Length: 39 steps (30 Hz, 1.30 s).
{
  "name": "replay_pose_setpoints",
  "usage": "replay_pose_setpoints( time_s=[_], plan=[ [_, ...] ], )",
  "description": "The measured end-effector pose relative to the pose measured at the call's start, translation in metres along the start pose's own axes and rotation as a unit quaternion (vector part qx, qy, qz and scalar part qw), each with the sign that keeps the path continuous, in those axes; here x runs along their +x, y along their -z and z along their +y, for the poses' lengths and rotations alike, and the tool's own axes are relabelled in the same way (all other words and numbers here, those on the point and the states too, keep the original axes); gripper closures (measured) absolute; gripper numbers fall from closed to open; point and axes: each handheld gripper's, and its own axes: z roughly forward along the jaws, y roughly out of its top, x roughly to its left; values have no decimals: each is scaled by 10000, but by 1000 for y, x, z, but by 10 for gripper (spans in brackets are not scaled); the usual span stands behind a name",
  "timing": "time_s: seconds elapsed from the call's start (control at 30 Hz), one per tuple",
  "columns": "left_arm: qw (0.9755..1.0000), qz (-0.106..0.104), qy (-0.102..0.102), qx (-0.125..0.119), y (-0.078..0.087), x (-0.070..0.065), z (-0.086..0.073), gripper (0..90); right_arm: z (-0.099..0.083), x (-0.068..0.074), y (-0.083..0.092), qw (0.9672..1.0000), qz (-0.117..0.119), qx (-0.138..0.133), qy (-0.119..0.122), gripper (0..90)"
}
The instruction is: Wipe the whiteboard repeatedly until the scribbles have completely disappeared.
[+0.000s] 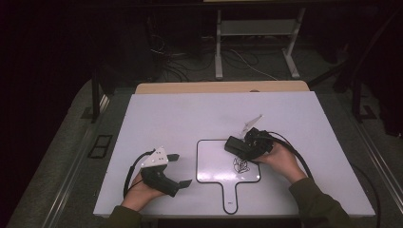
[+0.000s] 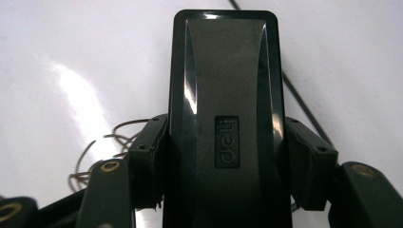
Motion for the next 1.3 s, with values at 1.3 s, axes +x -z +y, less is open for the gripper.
replay_pose_setpoints(
  time_s=[1.3],
  plan=[
    [10000, 5, -19, 0, -1, -1, 1, 0, 4, 53, 0, 9957, 404, 113, 828, 385]
  ],
)
